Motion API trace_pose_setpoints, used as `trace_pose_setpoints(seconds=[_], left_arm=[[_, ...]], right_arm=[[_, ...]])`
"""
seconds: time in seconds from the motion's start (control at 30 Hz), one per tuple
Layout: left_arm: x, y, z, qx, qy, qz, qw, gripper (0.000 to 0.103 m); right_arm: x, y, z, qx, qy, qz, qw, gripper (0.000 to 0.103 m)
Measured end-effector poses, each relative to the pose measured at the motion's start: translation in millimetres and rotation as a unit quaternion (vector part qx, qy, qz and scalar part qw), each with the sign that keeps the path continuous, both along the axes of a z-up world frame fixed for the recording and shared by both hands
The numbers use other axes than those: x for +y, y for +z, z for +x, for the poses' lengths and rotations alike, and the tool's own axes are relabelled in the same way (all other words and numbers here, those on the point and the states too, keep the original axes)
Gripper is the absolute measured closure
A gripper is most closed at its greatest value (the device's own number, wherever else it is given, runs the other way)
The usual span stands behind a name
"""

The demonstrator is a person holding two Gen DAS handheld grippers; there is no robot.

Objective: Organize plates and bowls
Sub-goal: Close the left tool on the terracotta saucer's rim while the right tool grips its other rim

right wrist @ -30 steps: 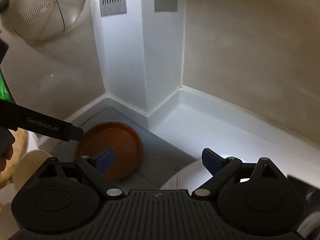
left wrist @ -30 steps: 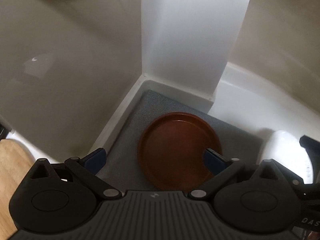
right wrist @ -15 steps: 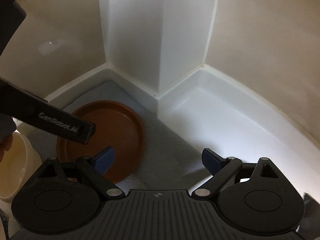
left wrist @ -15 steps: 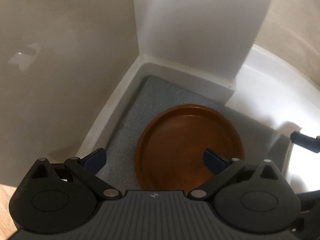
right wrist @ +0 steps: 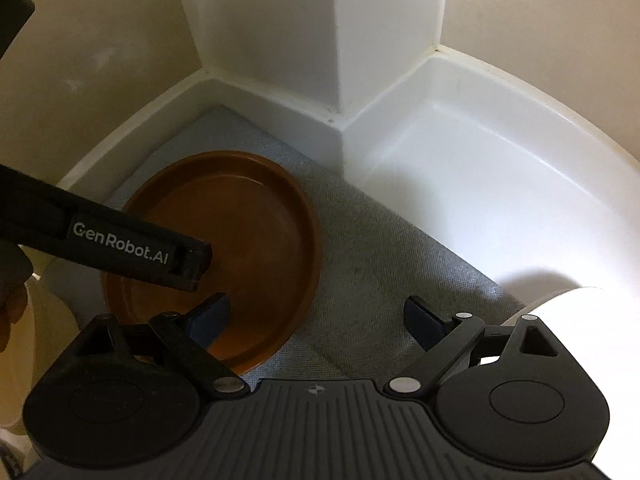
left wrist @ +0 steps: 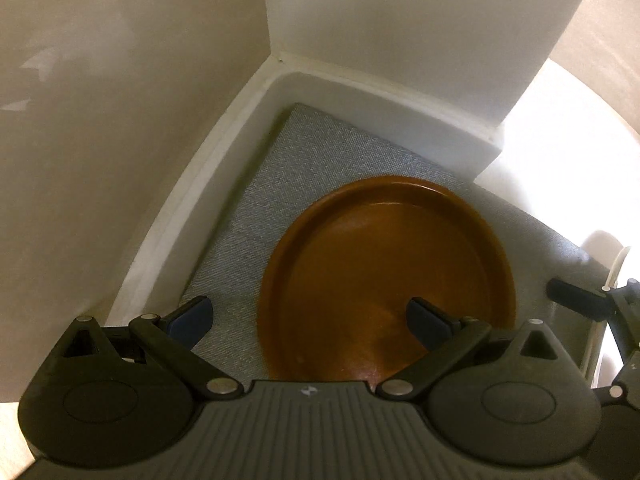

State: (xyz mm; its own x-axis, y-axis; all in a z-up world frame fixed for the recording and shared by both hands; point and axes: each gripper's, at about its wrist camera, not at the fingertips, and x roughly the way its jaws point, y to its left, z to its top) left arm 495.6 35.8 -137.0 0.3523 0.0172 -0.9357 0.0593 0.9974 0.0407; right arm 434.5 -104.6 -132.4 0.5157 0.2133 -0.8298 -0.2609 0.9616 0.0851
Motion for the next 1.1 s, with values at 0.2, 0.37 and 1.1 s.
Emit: trace_pose_setpoints(seconds=[0.2,0.37,1.1], left_arm=[[-2.7,13.3,-8.2,-0.017,-0.050,-0.059,0.9969,0.038],[-3.3,16.8,-13.5,-0.050,-0.052,-0.015,0.9973,0.079],[11.9,83.7,-84.6,-0.144,-0.053,-0.080,0.9850,0.095]], right_arm=[[5.5,3.0,-4.7,-0.026,0.015,0.004,1.000,0.038],[-8.9,9.6,-4.2,-0.038,-0.010,0.010,0.999,0.081],[-70.5,92.8,-78.5,-0.118,-0.050,0.060,0.990,0.096]])
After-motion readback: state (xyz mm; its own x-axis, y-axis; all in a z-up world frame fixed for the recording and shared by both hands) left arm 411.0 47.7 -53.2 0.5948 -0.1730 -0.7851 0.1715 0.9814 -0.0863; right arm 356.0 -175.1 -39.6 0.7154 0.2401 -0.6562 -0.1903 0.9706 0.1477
